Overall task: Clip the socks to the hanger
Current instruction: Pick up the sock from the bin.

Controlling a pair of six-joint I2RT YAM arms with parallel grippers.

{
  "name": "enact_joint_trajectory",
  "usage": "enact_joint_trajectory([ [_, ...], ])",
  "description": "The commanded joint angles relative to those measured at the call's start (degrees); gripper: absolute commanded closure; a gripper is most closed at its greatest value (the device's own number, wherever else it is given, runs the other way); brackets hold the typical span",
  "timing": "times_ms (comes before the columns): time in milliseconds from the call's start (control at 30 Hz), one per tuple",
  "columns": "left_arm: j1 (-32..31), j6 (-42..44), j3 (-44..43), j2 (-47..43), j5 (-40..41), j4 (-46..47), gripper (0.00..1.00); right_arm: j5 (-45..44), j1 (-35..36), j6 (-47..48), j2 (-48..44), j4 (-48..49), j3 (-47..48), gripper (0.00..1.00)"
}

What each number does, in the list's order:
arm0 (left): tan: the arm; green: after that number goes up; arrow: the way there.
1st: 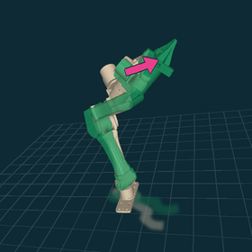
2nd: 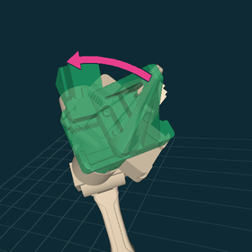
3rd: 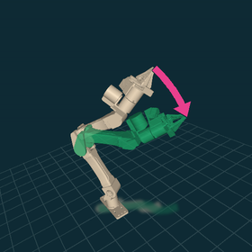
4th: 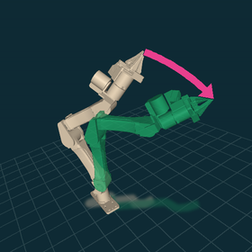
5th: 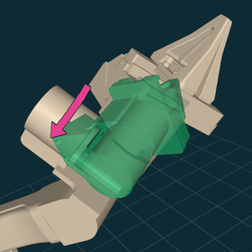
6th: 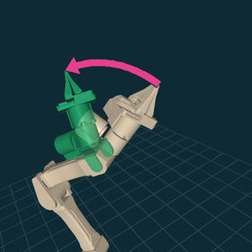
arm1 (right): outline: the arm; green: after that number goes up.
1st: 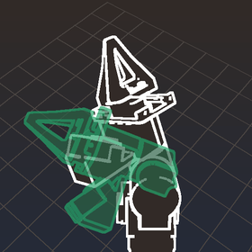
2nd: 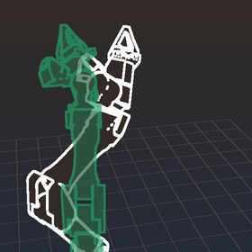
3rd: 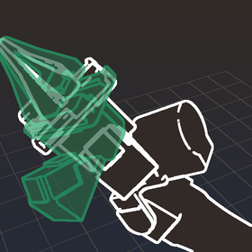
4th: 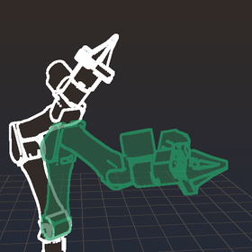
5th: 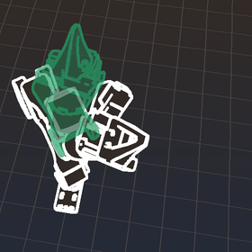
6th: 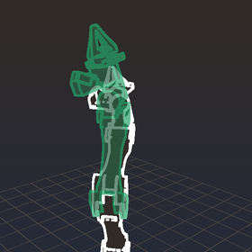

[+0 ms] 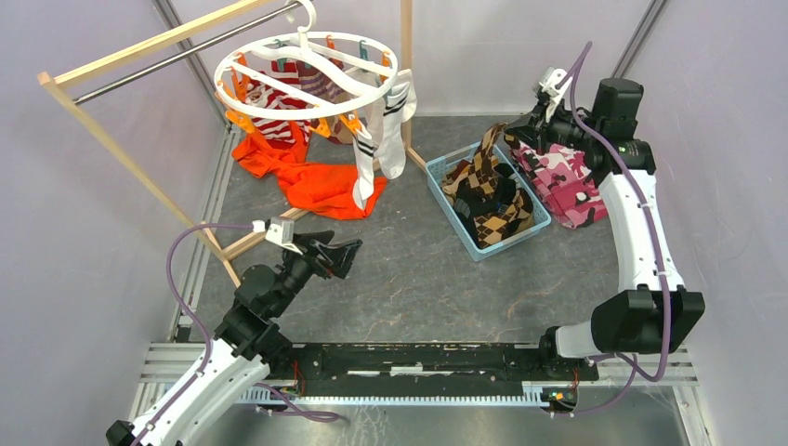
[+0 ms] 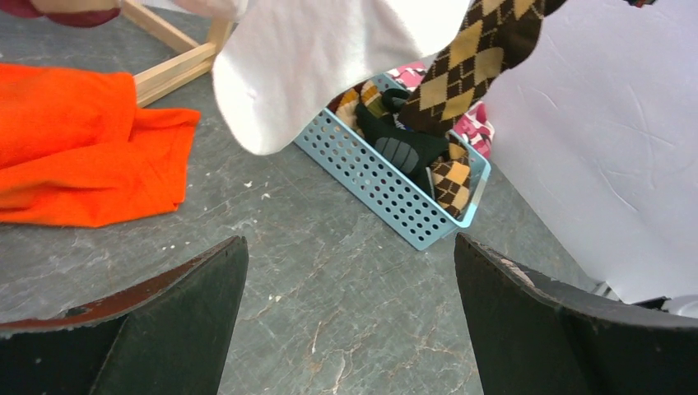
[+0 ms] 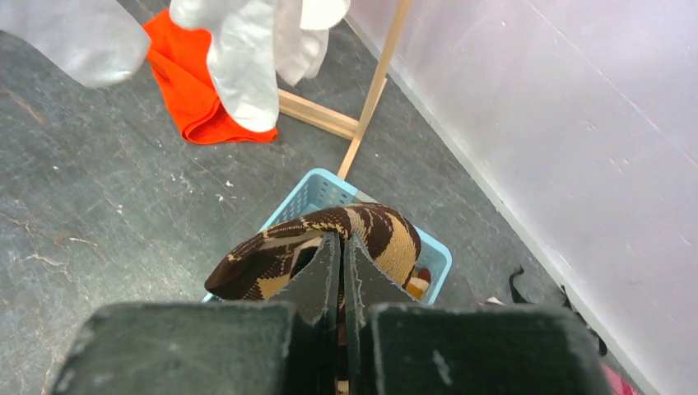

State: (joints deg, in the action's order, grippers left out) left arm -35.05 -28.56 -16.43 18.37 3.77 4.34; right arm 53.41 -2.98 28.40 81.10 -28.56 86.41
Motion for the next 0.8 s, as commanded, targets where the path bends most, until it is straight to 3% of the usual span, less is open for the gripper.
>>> enact_joint_trajectory([
  [0, 0.3, 3.8, -0.9, 0.7, -5.5, 7.1, 0.00, 4.8, -0.2, -3.3, -2.1, 5.0, 1.7, 1.00],
  [400, 0.2, 9.7, -3.1, 8.2, -19.4, 13.1, 0.00, 8.5, 2.7, -6.2, -9.0, 10.4, -3.2, 1.00],
  [767, 0.2, 10.9, -1.7, 10.7, -23.8, 17.0, 0.00, 7.7, 18.4, -3.7, -15.1, 14.0, -14.1, 1.00],
])
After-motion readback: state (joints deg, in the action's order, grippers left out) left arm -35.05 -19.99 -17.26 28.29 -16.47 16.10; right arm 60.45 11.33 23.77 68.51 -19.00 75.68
